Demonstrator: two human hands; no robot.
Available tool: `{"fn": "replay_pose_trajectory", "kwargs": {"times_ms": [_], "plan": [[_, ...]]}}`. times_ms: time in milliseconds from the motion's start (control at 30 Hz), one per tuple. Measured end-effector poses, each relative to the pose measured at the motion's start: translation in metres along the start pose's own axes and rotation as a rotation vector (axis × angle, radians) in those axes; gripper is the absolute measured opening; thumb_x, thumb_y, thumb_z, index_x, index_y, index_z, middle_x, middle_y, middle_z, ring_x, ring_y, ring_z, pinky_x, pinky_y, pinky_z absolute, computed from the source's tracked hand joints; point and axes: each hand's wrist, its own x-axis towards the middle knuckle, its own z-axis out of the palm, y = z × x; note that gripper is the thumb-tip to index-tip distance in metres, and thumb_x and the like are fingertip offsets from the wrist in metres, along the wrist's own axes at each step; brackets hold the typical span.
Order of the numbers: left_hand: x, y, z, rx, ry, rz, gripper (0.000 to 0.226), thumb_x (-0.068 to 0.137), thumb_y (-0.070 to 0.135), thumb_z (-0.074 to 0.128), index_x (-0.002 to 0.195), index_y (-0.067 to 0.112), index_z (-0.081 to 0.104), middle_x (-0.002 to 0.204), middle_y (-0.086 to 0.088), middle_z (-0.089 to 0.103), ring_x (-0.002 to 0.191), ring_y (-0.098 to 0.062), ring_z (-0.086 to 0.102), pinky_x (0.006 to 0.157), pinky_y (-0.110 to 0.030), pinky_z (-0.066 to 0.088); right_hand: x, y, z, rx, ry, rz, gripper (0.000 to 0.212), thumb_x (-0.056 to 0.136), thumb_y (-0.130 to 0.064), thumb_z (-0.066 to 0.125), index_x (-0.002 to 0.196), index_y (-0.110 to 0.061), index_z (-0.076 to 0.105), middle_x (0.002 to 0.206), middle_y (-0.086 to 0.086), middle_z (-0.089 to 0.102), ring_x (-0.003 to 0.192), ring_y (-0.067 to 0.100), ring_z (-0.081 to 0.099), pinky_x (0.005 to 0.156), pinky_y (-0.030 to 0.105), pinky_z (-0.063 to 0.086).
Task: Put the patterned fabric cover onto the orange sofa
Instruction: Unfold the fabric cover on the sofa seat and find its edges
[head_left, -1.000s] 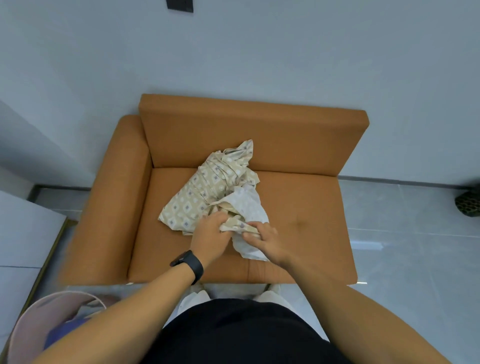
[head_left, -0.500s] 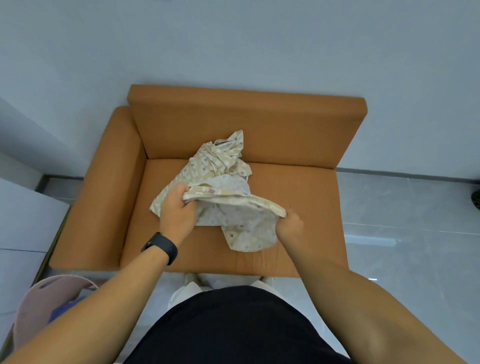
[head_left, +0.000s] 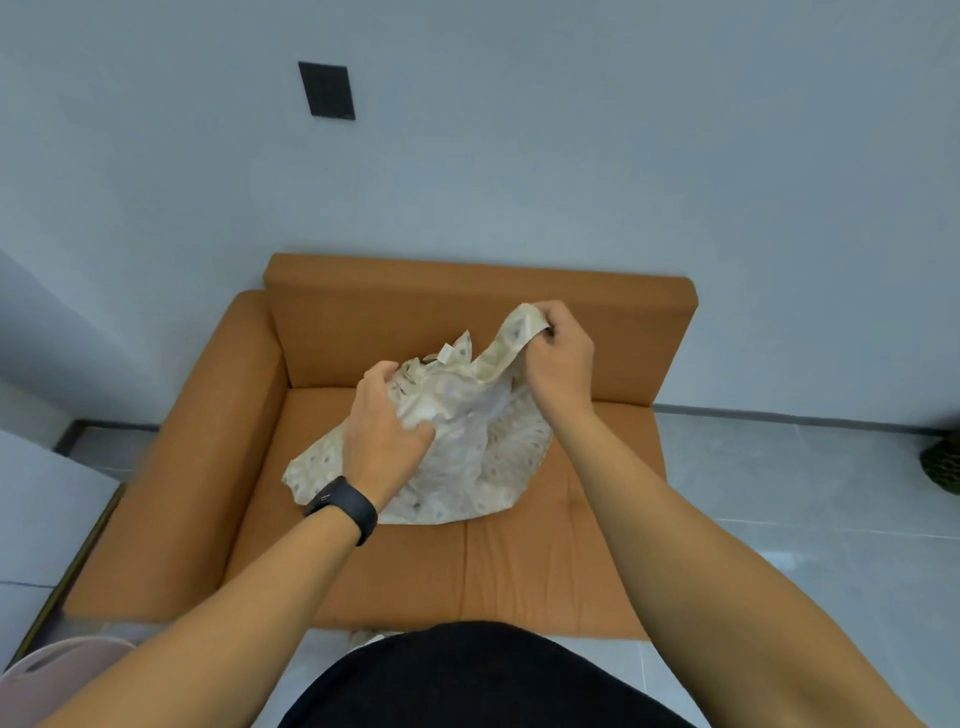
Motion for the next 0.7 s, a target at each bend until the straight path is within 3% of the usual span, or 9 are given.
{"fn": "replay_pose_trajectory", "kwargs": {"times_ms": [67,100,167,267,367,467,567,633,700], "plan": [[0.004,0.019,0.001,-0.061,-0.100,0.076,0.087,0.075,0.032,0.081,0.146,0.029,0.031,0.138,0.014,0.042,0.125,-0.003,0.043,0.101,-0.025,0.040,-0.017,0.003,0.007,-0.021,-0.136,-0.015,0.029,0.079,0.001,0.052,0.087,-0.022,0.067,0.084,-0.007,0.068,0.072,0.006,0.056,0.064,0.029,0.046],[0.006,0.027,0.004,-0.081,-0.187,0.106,0.079,0.076,0.039,0.080,0.142,0.031,0.036,0.132,0.017,0.047,0.119,0.000,0.048,0.097,-0.024,0.044,-0.025,0.004,0.010,-0.032,-0.196,-0.029,0.030,0.077,0.002,0.053,0.088,-0.021,0.068,0.085,-0.007,0.069,0.074,0.006,0.058,0.065,0.028,0.047],[0.009,0.035,0.013,-0.038,-0.316,0.127,0.035,0.083,0.049,0.067,0.108,0.026,0.058,0.098,0.013,0.063,0.085,-0.005,0.060,0.073,-0.034,0.050,-0.037,0.009,0.015,-0.063,-0.281,-0.063,0.031,0.076,0.004,0.057,0.092,-0.020,0.068,0.089,-0.011,0.068,0.080,0.004,0.060,0.068,0.022,0.048],[0.011,0.028,0.023,-0.035,-0.307,0.144,0.027,0.095,0.029,0.054,0.074,0.014,0.048,0.063,0.000,0.050,0.054,-0.014,0.042,0.055,-0.040,0.036,-0.046,0.024,0.011,-0.091,-0.290,-0.072,0.028,0.079,0.000,0.062,0.098,-0.021,0.068,0.095,-0.013,0.068,0.087,0.005,0.062,0.074,0.024,0.050],[0.002,0.022,0.024,-0.050,-0.322,0.173,0.025,0.100,0.012,0.050,0.076,0.017,0.044,0.067,0.004,0.048,0.057,-0.009,0.040,0.054,-0.028,0.031,-0.054,0.044,0.002,-0.144,-0.310,-0.083,0.024,0.085,-0.007,0.065,0.101,-0.024,0.067,0.099,-0.011,0.065,0.091,0.005,0.061,0.076,0.020,0.048],[0.000,0.020,0.023,-0.058,-0.284,0.154,0.019,0.101,0.010,0.044,0.083,0.014,0.047,0.074,-0.006,0.055,0.064,-0.016,0.050,0.059,-0.036,0.039,-0.067,0.076,0.002,-0.222,-0.403,-0.020,0.003,0.092,-0.023,0.068,0.094,-0.022,0.065,0.094,-0.002,0.060,0.085,0.010,0.057,0.072,0.024,0.045],[0.008,0.028,0.014,-0.106,-0.256,0.184,0.020,0.102,0.009,0.041,0.083,0.011,0.044,0.075,-0.012,0.053,0.062,-0.016,0.046,0.059,-0.036,0.038,-0.077,0.121,0.007,-0.427,-0.407,0.107,0.013,0.097,-0.029,0.062,0.085,-0.024,0.060,0.093,0.000,0.056,0.084,0.015,0.055,0.071,0.029,0.040],[0.014,0.037,0.003,-0.148,-0.235,0.228,0.020,0.103,0.007,0.040,0.084,0.009,0.046,0.076,-0.013,0.052,0.062,-0.011,0.042,0.058,-0.027,0.035,-0.078,0.142,0.006,-0.571,-0.398,0.201,0.009,0.098,-0.034,0.059,0.096,-0.028,0.066,0.103,-0.004,0.052,0.099,0.020,0.056,0.080,0.028,0.041],[0.022,0.043,-0.008,-0.186,-0.207,0.252,0.019,0.104,0.008,0.040,0.087,0.007,0.049,0.079,-0.013,0.054,0.065,-0.011,0.043,0.059,-0.024,0.036,-0.072,0.150,0.007,-0.615,-0.476,0.289,0.029,0.093,-0.043,0.063,0.119,-0.028,0.064,0.120,-0.004,0.046,0.118,0.027,0.049,0.095,0.032,0.041]]}}
